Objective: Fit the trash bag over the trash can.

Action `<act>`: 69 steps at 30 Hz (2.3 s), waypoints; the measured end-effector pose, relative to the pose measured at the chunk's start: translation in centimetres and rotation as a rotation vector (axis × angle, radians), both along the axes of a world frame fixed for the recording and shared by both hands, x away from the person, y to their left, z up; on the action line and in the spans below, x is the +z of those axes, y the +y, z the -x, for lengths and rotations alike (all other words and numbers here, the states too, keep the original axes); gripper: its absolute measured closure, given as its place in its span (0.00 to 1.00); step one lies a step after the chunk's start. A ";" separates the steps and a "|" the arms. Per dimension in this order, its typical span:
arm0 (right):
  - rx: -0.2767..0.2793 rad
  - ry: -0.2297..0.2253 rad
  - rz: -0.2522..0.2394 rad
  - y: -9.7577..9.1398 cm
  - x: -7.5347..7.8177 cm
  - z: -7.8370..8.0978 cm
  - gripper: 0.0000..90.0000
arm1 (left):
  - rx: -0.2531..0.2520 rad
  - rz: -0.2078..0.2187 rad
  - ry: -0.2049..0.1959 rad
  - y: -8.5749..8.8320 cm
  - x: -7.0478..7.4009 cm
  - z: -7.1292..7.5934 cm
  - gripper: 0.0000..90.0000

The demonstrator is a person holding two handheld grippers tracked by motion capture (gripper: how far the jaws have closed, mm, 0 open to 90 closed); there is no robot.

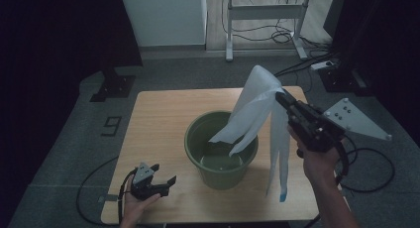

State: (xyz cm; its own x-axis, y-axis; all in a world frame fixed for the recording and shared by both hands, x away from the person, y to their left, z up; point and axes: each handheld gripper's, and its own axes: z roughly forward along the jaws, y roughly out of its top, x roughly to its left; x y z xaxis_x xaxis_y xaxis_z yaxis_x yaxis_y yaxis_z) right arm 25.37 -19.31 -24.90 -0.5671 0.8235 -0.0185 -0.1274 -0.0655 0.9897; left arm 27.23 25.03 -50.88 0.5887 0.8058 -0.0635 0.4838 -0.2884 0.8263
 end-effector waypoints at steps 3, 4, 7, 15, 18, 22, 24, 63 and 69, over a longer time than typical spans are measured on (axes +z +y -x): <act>0.006 0.033 0.021 0.3 -1.7 -0.3 0.99 | 0.000 -0.002 0.002 0.0 0.0 0.0 0.18; 0.007 0.041 0.027 0.4 -2.1 -0.4 0.99 | 0.000 -0.003 0.002 -0.1 -0.1 0.0 0.18; 0.008 0.074 0.036 0.6 -3.7 -0.9 0.99 | 0.000 -0.005 0.002 -0.1 -0.1 0.0 0.18; 0.028 0.133 0.073 1.8 -7.0 -1.5 0.98 | 0.001 -0.005 0.002 -0.1 -0.1 0.0 0.18; 0.032 0.148 0.093 2.4 -8.1 -1.7 0.99 | 0.000 -0.007 0.002 -0.1 -0.1 0.0 0.18; 0.041 0.181 0.110 3.1 -9.6 -2.0 0.98 | 0.001 -0.005 0.001 0.0 -0.1 0.0 0.18; 0.048 0.198 0.126 3.6 -10.6 -2.0 0.98 | 0.002 -0.004 0.001 0.1 -0.1 0.0 0.18; -0.028 0.324 0.117 -0.7 -19.0 4.4 0.30 | -0.002 -0.013 0.011 -0.3 -0.3 0.0 0.18; -0.049 0.344 0.101 -1.4 -20.6 5.1 0.28 | -0.001 -0.012 0.012 -0.3 -0.3 0.0 0.18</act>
